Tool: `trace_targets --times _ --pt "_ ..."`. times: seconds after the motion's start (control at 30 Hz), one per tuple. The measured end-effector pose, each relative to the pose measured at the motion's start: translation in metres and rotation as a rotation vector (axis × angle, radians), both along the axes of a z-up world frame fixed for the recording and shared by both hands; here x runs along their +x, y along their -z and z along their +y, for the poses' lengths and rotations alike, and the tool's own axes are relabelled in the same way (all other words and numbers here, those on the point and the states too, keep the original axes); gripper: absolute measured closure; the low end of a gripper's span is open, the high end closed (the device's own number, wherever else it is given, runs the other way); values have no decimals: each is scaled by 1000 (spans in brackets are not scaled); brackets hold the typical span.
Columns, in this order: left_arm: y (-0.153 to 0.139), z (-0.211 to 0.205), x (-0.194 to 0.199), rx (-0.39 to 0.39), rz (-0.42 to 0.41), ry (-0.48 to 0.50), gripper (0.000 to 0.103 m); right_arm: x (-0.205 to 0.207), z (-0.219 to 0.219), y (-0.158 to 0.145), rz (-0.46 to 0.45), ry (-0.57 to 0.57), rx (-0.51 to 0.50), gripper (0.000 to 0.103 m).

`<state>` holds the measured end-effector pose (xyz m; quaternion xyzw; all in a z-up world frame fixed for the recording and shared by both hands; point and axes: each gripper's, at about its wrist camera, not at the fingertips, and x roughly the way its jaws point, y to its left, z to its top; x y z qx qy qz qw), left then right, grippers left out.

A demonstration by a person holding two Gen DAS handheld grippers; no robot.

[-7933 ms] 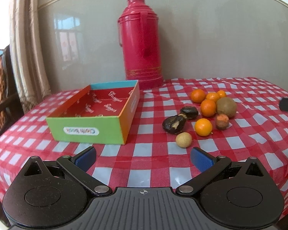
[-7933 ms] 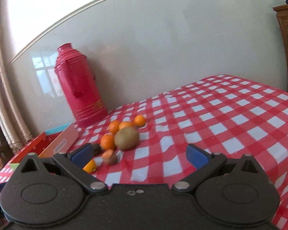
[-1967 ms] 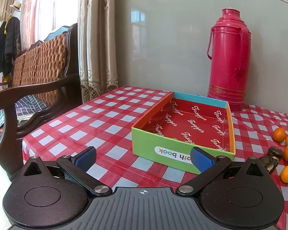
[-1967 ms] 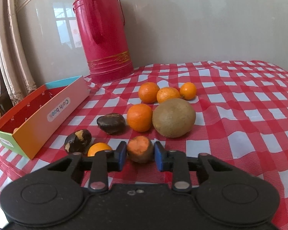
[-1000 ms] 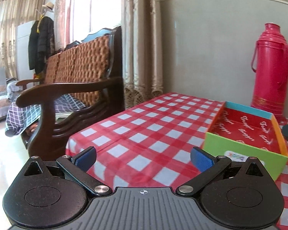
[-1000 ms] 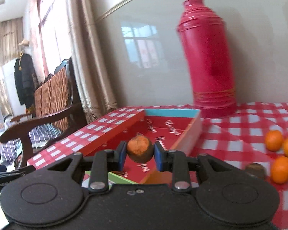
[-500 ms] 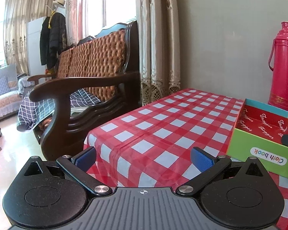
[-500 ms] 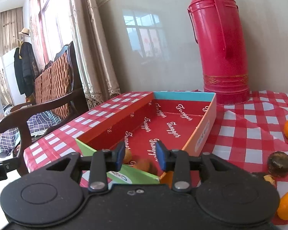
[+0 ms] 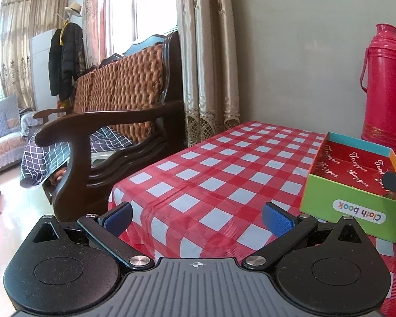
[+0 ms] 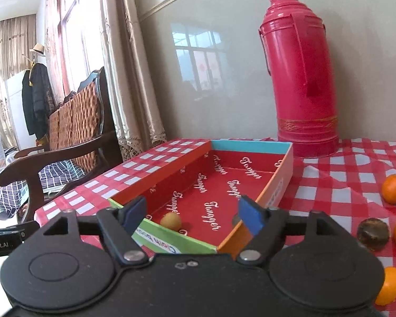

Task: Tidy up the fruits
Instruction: 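Move the left tool back to the fruits and close on the dark chestnut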

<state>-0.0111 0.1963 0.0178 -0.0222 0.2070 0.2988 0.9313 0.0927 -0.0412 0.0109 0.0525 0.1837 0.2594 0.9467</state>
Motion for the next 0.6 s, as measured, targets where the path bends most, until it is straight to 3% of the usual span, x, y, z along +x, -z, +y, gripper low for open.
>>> trace_targets --times 0.23,0.47,0.6 --pt "-4 -24 7 0 -5 55 0 -17 -28 -12 -89 98 -10 6" --pt "-8 -74 15 51 -20 182 0 -29 -81 -17 -121 281 -45 6" --pt "-10 -104 18 68 -28 257 0 -35 -119 -16 -100 440 -42 6"
